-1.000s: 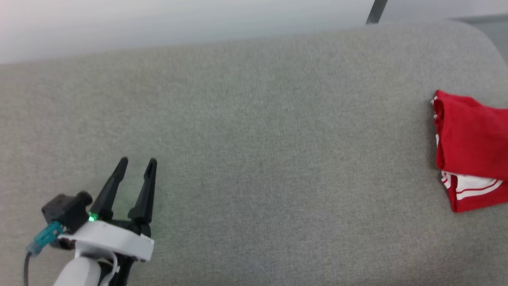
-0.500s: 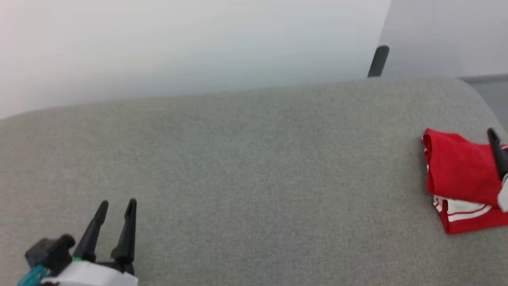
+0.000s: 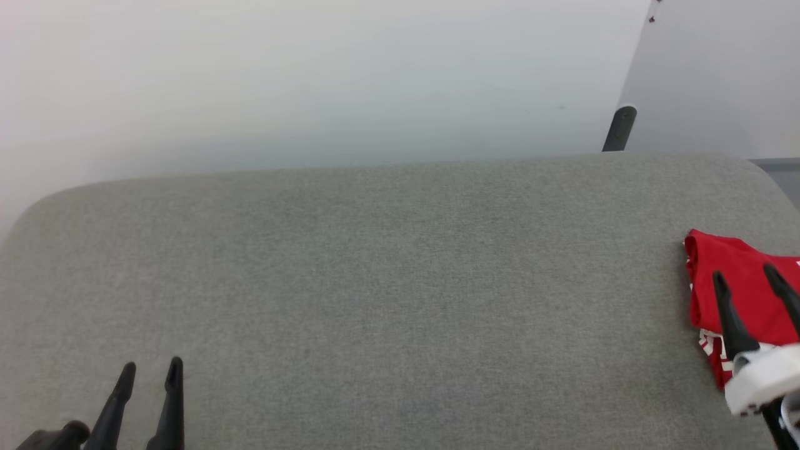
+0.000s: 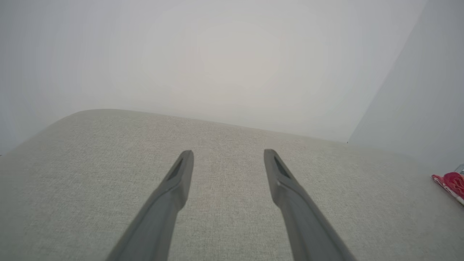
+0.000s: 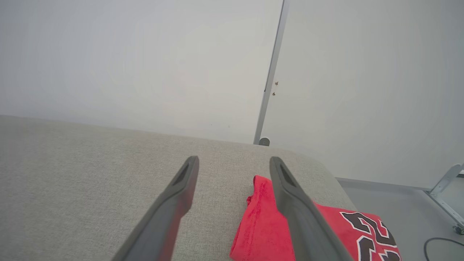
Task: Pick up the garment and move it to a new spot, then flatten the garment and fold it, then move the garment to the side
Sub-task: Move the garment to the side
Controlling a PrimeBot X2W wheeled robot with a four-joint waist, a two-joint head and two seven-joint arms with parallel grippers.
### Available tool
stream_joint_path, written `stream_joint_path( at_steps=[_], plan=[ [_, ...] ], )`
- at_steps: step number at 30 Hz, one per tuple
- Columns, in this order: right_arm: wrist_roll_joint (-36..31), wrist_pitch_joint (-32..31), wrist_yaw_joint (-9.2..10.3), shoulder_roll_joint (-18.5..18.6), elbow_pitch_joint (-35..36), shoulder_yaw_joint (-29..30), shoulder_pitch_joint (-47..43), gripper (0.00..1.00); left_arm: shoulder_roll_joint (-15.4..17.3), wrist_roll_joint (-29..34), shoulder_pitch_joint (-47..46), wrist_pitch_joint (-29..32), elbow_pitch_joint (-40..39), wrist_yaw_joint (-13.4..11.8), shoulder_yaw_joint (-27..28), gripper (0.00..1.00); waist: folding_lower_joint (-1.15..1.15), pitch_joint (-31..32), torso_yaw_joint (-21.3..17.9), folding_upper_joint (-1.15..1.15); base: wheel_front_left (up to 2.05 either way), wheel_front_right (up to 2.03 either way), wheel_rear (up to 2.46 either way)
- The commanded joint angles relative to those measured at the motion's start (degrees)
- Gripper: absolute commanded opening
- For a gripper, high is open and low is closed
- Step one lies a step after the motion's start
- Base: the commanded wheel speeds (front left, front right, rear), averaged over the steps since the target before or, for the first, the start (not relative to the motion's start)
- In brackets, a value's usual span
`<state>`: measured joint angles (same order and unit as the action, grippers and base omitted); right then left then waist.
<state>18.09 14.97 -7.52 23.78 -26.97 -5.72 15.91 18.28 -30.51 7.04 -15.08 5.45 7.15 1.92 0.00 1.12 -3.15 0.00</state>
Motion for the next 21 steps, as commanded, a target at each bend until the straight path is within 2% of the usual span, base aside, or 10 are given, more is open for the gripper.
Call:
stream_joint_path(
  at_steps=[1, 12, 21],
  plan=[
    [-2.07, 0.23, 0.06, -1.74, 3.27, 2.69, -3.45, 1.0, -0.6, 0.84, 1.14, -0.03, -0.42, 0.37, 0.84, 1.0, 0.0, 0.37, 0.65, 0.0, 0.0, 0.0, 0.0],
    [-8.31, 0.24, 0.06, -8.39, 15.2, 7.12, -15.05, 1.0, -1.67, 1.04, 4.08, -0.03, -1.53, 0.4, 3.41, 1.0, 0.0, 1.1, 2.23, 0.0, 0.0, 0.0, 0.0],
    [-9.85, 0.25, 0.06, -11.05, 19.22, 6.82, -20.2, 1.0, -2.51, 2.18, 5.46, -0.03, -2.9, 0.38, 5.58, 1.0, 0.0, 1.48, 2.88, 0.0, 0.0, 0.0, 0.0]
  ],
)
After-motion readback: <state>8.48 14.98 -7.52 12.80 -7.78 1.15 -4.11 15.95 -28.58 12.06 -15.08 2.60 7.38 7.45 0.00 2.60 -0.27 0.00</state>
